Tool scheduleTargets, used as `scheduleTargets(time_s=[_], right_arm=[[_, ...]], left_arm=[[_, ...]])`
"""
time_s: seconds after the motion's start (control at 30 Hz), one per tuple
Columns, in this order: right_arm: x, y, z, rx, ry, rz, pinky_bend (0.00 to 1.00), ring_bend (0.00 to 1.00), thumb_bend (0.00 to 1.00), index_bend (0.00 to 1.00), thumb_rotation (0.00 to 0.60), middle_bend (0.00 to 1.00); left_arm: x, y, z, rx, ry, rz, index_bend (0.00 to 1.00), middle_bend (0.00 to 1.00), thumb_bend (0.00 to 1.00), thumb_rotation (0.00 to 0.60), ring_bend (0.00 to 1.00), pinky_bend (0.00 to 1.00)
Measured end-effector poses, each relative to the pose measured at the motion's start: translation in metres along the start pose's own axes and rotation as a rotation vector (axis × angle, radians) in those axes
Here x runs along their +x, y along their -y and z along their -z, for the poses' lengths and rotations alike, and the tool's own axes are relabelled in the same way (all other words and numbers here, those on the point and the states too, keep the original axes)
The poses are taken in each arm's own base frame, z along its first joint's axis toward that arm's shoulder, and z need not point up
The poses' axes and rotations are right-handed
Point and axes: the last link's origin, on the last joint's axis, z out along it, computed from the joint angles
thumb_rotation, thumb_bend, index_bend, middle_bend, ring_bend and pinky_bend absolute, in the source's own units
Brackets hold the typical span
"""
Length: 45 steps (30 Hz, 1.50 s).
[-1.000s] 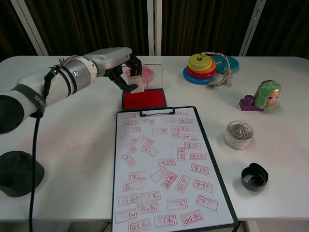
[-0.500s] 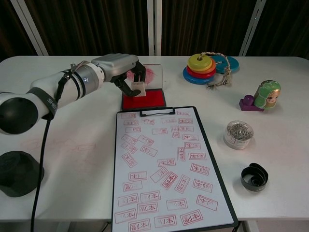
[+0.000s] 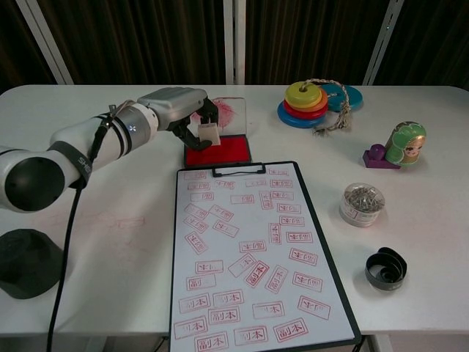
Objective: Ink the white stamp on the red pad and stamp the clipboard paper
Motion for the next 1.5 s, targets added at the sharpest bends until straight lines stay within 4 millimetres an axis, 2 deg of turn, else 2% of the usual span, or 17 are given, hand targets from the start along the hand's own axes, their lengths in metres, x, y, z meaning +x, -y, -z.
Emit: scheduleTargets(time_s=[0.27, 0.57, 0.7, 0.87, 1.03, 1.13, 1.33, 1.5], right_arm=[[0.000, 0.000, -0.001, 0.002, -0.006, -0.002, 0.00, 0.00, 0.22, 0.00, 0.600, 0.00], [-0.003, 0.003, -0.003, 0.013, 0.000, -0.008, 0.00, 0.00, 0.22, 0.00, 0.600, 0.00], [-0.003, 0.006, -0.005, 0.023, 0.000, -0.013, 0.00, 0.00, 0.22, 0.00, 0.600, 0.00], [-0.004, 0.008, -0.004, 0.030, 0.003, -0.012, 0.00, 0.00, 0.22, 0.00, 0.600, 0.00], [-0.006, 0.009, -0.003, 0.032, 0.010, -0.011, 0.00, 0.00, 0.22, 0.00, 0.600, 0.00], [-0.005, 0.009, -0.002, 0.032, 0.007, -0.011, 0.00, 0.00, 0.22, 0.00, 0.600, 0.00], [-0.006, 0.007, -0.002, 0.029, 0.014, -0.006, 0.00, 0.00, 0.22, 0.00, 0.600, 0.00], [-0.007, 0.006, -0.002, 0.028, 0.017, -0.005, 0.00, 0.00, 0.22, 0.00, 0.600, 0.00]], left_arm=[[0.006, -0.003, 0.001, -0.017, -0.031, 0.011, 0.68, 0.68, 0.39, 0.600, 1.00, 1.00], [0.028, -0.012, 0.007, -0.062, -0.073, 0.049, 0.68, 0.68, 0.39, 0.600, 1.00, 1.00], [0.036, -0.022, 0.019, -0.098, -0.068, 0.090, 0.68, 0.68, 0.39, 0.600, 1.00, 1.00], [0.040, -0.042, 0.047, -0.160, -0.043, 0.114, 0.68, 0.68, 0.39, 0.600, 1.00, 1.00], [0.029, -0.058, 0.081, -0.203, -0.004, 0.067, 0.68, 0.68, 0.39, 0.600, 1.00, 1.00], [0.017, -0.061, 0.094, -0.212, 0.004, 0.030, 0.67, 0.67, 0.39, 0.600, 1.00, 1.00], [-0.003, -0.074, 0.101, -0.214, 0.010, 0.025, 0.66, 0.66, 0.39, 0.600, 1.00, 1.00], [-0.010, -0.076, 0.101, -0.193, 0.016, 0.037, 0.66, 0.66, 0.39, 0.600, 1.00, 1.00]])
